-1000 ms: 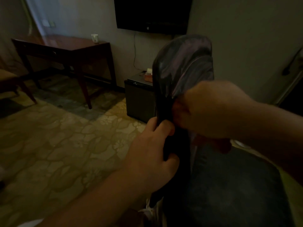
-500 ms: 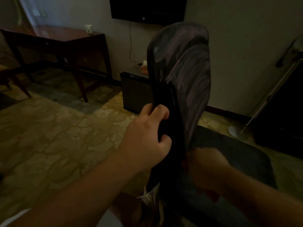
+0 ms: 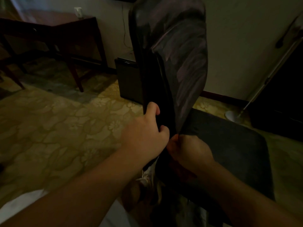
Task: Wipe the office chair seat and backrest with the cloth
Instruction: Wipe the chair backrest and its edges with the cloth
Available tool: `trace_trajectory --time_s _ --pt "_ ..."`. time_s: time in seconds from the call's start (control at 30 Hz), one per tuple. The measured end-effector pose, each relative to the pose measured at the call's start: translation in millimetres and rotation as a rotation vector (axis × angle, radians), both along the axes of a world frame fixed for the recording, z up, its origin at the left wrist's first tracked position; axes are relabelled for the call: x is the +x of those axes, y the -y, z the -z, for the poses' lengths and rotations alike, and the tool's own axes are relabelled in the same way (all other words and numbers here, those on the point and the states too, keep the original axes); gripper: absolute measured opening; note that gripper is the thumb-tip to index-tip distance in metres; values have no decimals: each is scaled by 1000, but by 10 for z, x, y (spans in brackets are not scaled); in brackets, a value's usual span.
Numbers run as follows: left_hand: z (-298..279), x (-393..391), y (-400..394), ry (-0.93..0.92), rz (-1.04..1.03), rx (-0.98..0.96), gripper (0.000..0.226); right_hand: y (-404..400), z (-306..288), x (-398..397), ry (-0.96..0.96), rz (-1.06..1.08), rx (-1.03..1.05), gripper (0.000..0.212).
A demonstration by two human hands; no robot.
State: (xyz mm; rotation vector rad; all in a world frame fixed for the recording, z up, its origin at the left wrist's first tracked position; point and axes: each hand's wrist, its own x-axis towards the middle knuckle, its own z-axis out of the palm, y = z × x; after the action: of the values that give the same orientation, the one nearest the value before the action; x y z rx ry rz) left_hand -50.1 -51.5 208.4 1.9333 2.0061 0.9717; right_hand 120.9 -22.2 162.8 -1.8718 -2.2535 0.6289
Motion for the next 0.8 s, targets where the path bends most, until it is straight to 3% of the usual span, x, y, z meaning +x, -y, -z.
trace_trajectory --time_s 0.27,0.37,0.47,0.6,0.73,0.8 --pt "-92 -285 -891 50 5 -78 37 253 312 368 -86 75 -206 33" --pt "-102 -275 -1282 277 -10 -243 49 374 427 583 -85 145 -214 28" --pt "57 -147 -1417 562 8 -440 78 552 493 770 -188 237 -280 31" --pt "737 300 -1169 435 136 -498 91 689 662 1081 -241 335 -295 30" --pt "1538 899 -596 326 265 -633 58 765 746 1306 -335 430 -282 28" --pt "1904 1116 -272 227 360 -694 53 808 782 1376 -382 473 -271 25"
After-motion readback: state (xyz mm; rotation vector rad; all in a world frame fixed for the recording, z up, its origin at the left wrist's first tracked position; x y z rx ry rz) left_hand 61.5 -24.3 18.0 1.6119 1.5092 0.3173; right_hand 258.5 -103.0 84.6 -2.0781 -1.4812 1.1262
